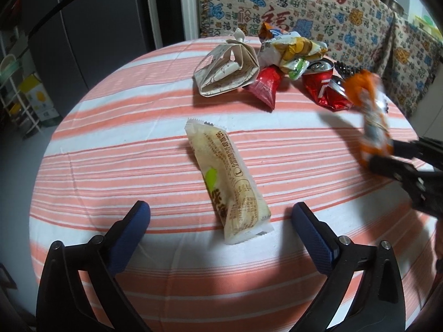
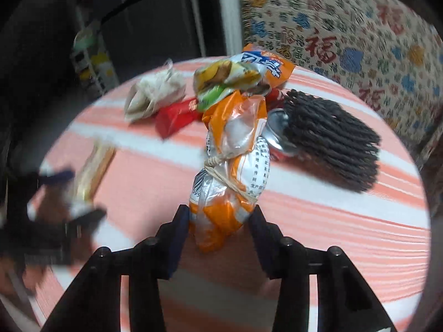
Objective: Collect trash
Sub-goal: 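Grasp the cream snack bar wrapper with left tool while right tool grasps orange-white candy bag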
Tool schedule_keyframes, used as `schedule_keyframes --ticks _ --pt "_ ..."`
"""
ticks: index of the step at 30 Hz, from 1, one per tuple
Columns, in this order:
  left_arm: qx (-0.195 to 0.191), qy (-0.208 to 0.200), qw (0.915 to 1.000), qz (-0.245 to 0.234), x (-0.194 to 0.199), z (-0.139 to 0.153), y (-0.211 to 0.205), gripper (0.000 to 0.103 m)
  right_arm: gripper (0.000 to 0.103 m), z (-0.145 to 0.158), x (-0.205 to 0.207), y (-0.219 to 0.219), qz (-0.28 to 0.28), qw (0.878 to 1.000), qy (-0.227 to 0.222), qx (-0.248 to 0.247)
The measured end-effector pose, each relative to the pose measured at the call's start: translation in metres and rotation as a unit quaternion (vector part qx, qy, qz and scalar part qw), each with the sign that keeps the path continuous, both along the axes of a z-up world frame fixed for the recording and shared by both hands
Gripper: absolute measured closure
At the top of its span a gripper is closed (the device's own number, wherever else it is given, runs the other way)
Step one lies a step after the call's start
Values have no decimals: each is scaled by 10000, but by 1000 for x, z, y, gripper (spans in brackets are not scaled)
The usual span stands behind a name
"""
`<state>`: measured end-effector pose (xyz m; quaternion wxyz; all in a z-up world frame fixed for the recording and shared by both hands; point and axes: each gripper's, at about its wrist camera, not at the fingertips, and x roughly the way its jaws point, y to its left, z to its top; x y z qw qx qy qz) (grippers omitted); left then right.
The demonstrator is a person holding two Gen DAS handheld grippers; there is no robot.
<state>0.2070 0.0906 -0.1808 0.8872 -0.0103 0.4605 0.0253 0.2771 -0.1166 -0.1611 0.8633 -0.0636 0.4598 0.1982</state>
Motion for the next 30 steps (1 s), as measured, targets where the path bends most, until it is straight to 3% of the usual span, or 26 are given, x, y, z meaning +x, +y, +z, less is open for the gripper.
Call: schedule_keyframes --ticks 6,8,12,15,19,21,25,28,29,30 --pt "20 15 10000 -71 2 0 17 0 53 -9 -19 -31 -155 9997 -75 -177" --pt "26 33 9999 -119 -1 0 22 0 44 -12 -22 -34 -108 9993 -273 -239" --pt "11 186 9997 -153 -9 2 32 0 33 -12 -24 -37 -98 9996 -227 -153" --pt "-66 347 9992 -162 -11 5 34 1 33 -12 -25 -36 -105 9996 -176 -175" --pt "-515 158 9975 -456 -13 12 19 1 33 -6 -19 -43 -328 9993 94 121" --pt "-390 64 9981 -473 -8 14 10 1 33 3 -18 -48 -467 9977 39 488" --pt "-270 105 9994 -186 4 7 6 4 33 8 -10 -43 -671 9960 -189 566" --pt "-264 38 9996 -35 7 9 10 18 33 2 1 -42 -833 9942 -109 676" --pt "-262 20 9997 -25 6 9 11 33 33 1 3 -41 -881 9939 -111 648" --pt "-246 -24 9997 6 5 11 12 56 49 0 5 -39 -881 9943 -102 587"
